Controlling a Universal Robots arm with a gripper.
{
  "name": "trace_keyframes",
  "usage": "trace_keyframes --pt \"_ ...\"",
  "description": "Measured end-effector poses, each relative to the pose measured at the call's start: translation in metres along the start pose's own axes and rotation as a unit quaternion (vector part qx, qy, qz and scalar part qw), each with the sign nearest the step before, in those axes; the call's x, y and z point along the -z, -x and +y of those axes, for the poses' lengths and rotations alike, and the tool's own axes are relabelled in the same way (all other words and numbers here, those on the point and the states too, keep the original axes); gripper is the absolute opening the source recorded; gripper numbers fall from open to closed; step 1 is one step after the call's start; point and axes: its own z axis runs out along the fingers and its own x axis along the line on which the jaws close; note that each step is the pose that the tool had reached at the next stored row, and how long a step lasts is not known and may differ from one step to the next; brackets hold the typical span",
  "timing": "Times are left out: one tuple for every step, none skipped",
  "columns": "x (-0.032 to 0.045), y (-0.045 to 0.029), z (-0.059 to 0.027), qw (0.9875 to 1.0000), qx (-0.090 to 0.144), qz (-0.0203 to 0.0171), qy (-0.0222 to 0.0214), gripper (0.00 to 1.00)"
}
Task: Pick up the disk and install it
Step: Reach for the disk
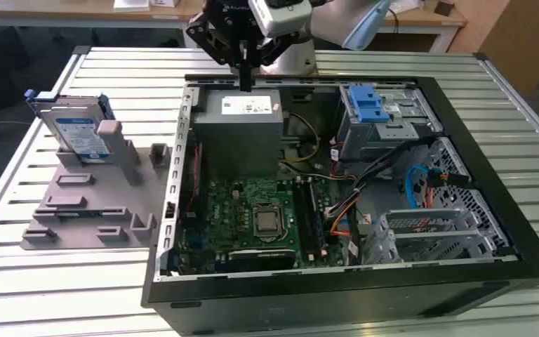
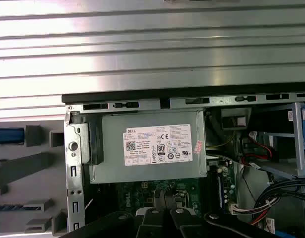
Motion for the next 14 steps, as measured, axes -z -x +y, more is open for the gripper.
trace_keyframes --pt "0.0000 0.0000 0.0000 1.0000 0.000 0.0000 0.0000 0.11" --pt "0.0000 0.0000 0.0000 1.0000 0.000 0.0000 0.0000 0.11" --pt "0.0000 0.0000 0.0000 1.0000 0.000 0.0000 0.0000 0.11" --pt "0.0000 0.0000 0.0000 1.0000 0.000 0.0000 0.0000 0.11" --pt "0.0000 0.0000 0.0000 1.0000 0.000 0.0000 0.0000 0.11" --pt "0.0000 -0.0001 0.0000 1.0000 0.000 0.0000 0.0000 0.11" --pt "0.0000 -0.0003 0.0000 1.0000 0.000 0.0000 0.0000 0.11" --pt "0.0001 -0.0006 0.0000 1.0000 0.000 0.0000 -0.0001 0.11" --pt "0.0000 -0.0011 -0.0001 1.0000 0.000 0.0000 0.0000 0.11" --pt "0.0000 -0.0017 -0.0001 1.0000 0.000 0.0000 0.0000 0.11" --pt "0.0000 -0.0027 -0.0002 1.0000 0.000 0.0000 0.0001 0.11" --pt "0.0001 -0.0038 -0.0003 1.0000 0.000 0.0000 0.0000 0.11" --pt "0.0002 -0.0053 -0.0004 1.0000 0.000 0.0000 0.0000 0.11" --pt "0.0002 -0.0068 -0.0005 1.0000 0.000 0.0000 0.0000 0.11"
